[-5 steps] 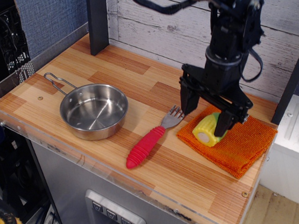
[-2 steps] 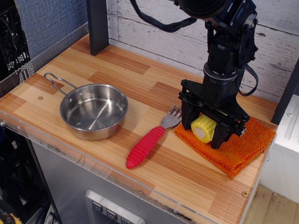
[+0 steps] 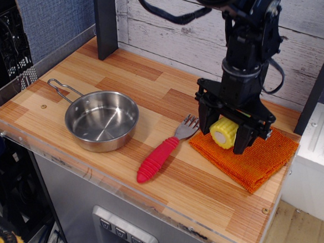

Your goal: Put the corn in the pot.

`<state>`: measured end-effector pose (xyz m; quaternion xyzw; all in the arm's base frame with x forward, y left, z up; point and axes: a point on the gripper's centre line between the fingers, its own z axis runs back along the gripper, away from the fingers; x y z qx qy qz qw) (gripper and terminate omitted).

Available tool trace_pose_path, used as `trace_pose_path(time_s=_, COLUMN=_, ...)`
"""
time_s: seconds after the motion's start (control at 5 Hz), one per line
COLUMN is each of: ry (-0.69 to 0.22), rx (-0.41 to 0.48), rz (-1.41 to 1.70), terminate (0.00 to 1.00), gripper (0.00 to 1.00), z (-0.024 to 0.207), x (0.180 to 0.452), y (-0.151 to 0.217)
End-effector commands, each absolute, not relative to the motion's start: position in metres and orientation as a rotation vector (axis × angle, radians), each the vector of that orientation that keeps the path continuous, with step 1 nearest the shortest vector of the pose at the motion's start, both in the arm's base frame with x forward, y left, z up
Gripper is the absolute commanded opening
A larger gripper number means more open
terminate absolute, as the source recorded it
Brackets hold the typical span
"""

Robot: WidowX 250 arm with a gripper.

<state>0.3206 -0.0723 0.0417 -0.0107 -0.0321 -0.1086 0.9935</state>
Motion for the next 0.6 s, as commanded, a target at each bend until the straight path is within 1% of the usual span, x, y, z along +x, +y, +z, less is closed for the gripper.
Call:
trace_pose_path(time_s=0.0, ry=-0.225, rx=-0.011, rz=-0.131, terminate=0.0, gripper=0.0, z=0.14, x=0.305, y=-0.039)
trace_pose_path(time_s=0.2, ry=-0.233, rx=0.021, rz=-0.098, terminate=0.0, gripper=0.0, z=0.149, x=0.281, y=0.004)
trace_pose_path(time_s=0.4, ry=-0.227, rx=0.064, rz=-0.094, terminate=0.0, gripper=0.0, z=0.138, x=0.265, y=0.036)
